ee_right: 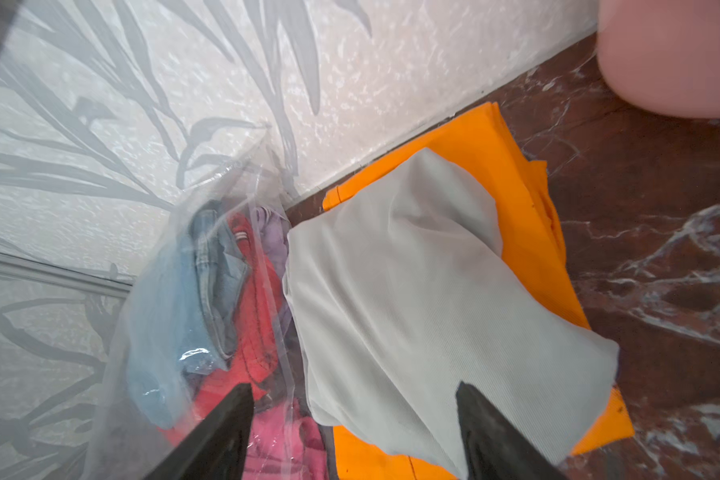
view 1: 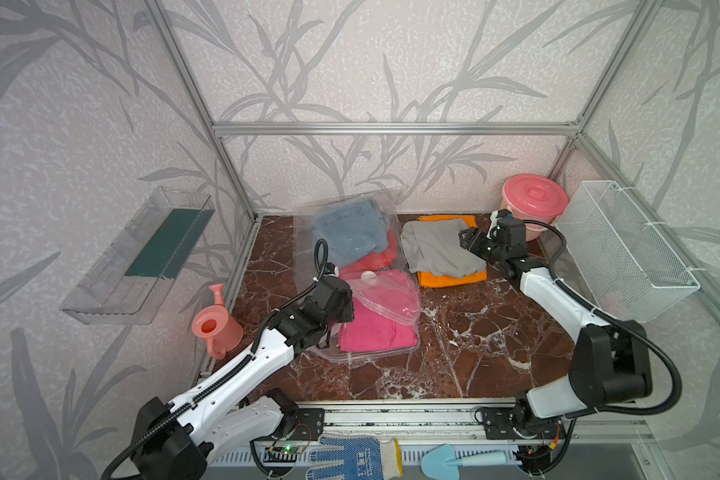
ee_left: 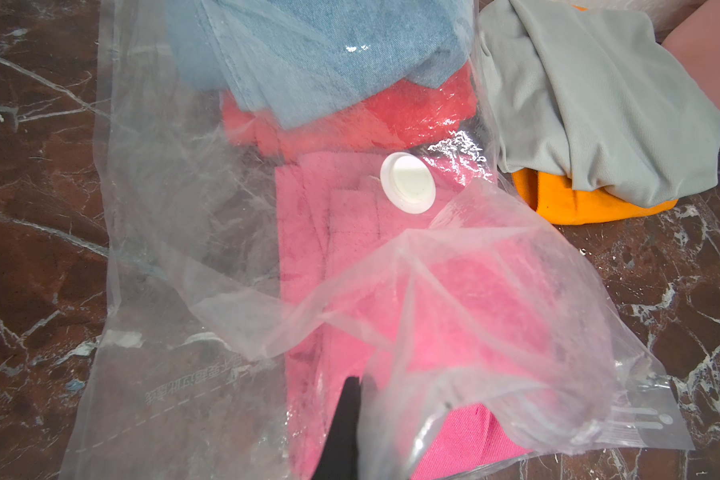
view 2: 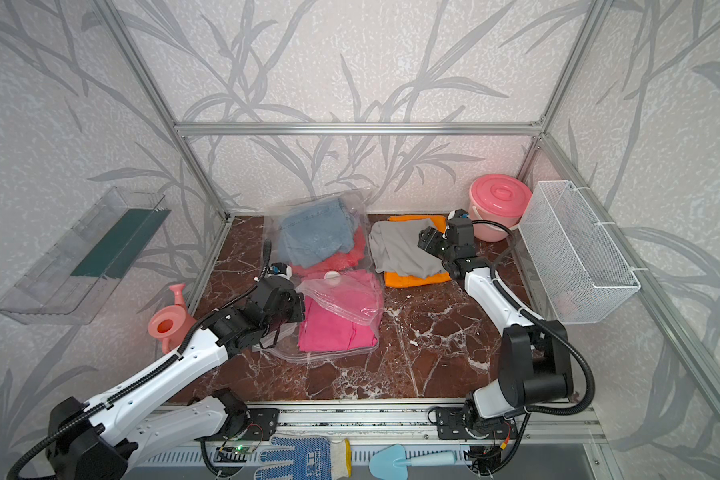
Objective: Take the trousers out of the vacuum bag
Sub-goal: Place the trousers at the center of the board.
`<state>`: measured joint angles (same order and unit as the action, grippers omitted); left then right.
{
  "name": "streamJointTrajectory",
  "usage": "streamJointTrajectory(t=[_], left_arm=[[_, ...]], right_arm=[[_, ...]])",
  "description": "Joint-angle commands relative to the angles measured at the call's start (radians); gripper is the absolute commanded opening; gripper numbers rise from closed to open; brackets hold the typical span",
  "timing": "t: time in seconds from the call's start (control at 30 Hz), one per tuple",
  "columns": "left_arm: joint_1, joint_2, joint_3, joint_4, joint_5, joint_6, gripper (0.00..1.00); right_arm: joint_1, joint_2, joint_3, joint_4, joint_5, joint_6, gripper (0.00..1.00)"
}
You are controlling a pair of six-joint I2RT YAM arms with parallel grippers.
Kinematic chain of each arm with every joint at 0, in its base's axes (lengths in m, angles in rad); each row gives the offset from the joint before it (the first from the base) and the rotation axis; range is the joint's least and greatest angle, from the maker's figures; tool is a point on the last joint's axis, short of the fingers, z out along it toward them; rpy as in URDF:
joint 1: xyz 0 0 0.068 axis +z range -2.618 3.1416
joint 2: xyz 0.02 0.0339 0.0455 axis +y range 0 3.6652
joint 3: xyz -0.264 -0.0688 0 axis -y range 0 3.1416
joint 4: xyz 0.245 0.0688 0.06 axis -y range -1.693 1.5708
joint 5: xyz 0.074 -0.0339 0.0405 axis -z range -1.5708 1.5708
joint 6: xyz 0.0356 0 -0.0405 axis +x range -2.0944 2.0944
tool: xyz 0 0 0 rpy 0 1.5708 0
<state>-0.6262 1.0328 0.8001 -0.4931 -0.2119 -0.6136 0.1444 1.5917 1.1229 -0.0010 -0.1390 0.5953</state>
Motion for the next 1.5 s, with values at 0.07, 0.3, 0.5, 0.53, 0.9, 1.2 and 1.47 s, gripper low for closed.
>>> streamJointTrajectory(t=[0.07, 0.3, 0.5, 0.53, 0.9, 1.2, 1.47], left_arm=[[0.009, -0.001, 0.042, 0.008, -0.030, -0.007, 0.00], [0.009, 0.007, 0.047, -0.002, -0.030, -0.008, 0.00], [0.009, 0.005, 0.047, 0.001, -0.032, -0.005, 0.00], [0.009, 0.006, 0.046, 0.002, -0.029, -0.006, 0.00], [0.009, -0.040, 0.025, -0.002, -0.032, 0.000, 0.00], [0.011, -0.057, 0.012, -0.002, -0.032, -0.002, 0.00], [0.011, -0.054, 0.010, 0.003, -0.028, -0.004, 0.00]], right_arm=[[-0.004, 0.182, 0.026, 0.060, -0.004, -0.036, 0.77], [-0.055, 0.264, -0.052, 0.188, -0.019, 0.028, 0.76], [-0.021, 0.126, -0.012, 0.062, 0.060, -0.060, 0.76], [-0.001, 0.106, 0.003, 0.023, 0.091, -0.088, 0.76], [0.289, 0.102, 0.199, -0.295, 0.308, -0.342, 0.68], [0.380, 0.273, 0.330, -0.397, 0.378, -0.417, 0.57], [0.391, 0.338, 0.339, -0.412, 0.475, -0.451, 0.54]])
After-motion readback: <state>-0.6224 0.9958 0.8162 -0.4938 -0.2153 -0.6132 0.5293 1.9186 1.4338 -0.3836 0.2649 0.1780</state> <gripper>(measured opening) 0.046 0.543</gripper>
